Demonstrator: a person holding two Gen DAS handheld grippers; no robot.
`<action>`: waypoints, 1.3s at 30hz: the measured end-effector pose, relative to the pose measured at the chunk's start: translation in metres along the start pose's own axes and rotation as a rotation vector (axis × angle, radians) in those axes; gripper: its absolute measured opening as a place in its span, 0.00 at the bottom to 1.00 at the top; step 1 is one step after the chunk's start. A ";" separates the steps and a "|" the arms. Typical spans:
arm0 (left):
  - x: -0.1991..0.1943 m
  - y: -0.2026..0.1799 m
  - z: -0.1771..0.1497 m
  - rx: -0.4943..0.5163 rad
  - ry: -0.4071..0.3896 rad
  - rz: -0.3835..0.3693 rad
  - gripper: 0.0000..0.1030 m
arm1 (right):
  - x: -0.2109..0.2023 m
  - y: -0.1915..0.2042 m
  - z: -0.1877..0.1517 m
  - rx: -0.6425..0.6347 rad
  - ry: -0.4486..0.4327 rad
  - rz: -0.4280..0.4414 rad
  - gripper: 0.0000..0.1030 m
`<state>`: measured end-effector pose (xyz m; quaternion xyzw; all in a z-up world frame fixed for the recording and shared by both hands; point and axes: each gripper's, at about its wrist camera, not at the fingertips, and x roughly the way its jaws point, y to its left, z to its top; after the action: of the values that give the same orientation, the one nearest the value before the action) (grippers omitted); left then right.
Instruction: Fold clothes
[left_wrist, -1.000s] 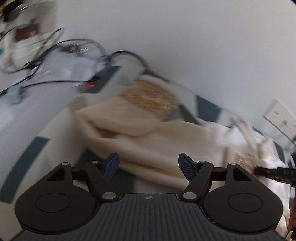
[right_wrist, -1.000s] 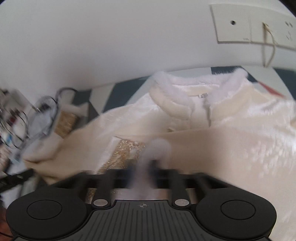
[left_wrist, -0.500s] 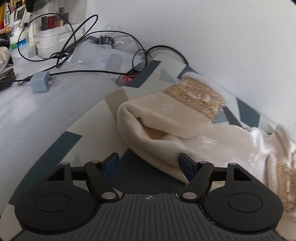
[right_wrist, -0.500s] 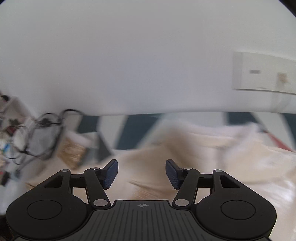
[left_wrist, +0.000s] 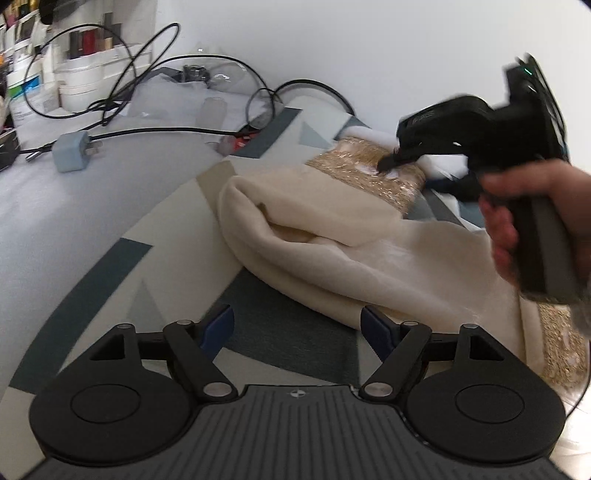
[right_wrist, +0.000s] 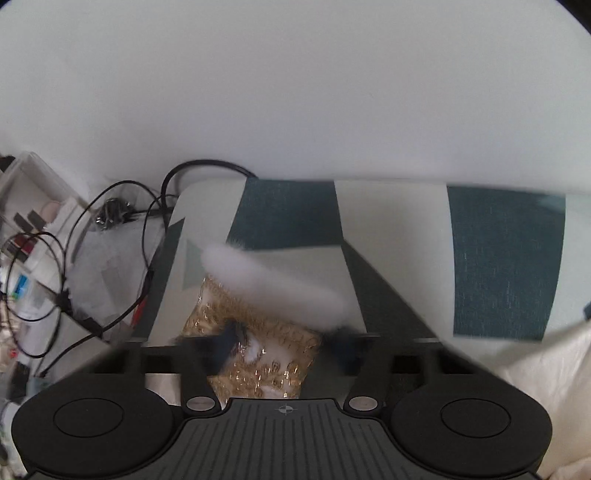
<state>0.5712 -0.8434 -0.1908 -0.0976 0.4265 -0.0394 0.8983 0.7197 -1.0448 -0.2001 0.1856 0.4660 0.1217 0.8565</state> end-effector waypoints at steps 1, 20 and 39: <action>0.001 -0.002 0.001 0.003 0.004 -0.006 0.78 | -0.001 0.003 0.002 -0.004 0.001 0.017 0.13; 0.025 -0.137 -0.012 0.473 0.008 -0.081 0.82 | -0.390 -0.166 -0.063 0.124 -0.768 -0.095 0.11; 0.018 -0.157 -0.030 0.635 -0.038 0.004 0.83 | -0.326 -0.316 -0.149 0.624 -0.403 -0.282 0.58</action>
<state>0.5617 -1.0043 -0.1901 0.1878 0.3761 -0.1669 0.8919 0.4303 -1.4231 -0.1652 0.3913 0.3242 -0.1834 0.8415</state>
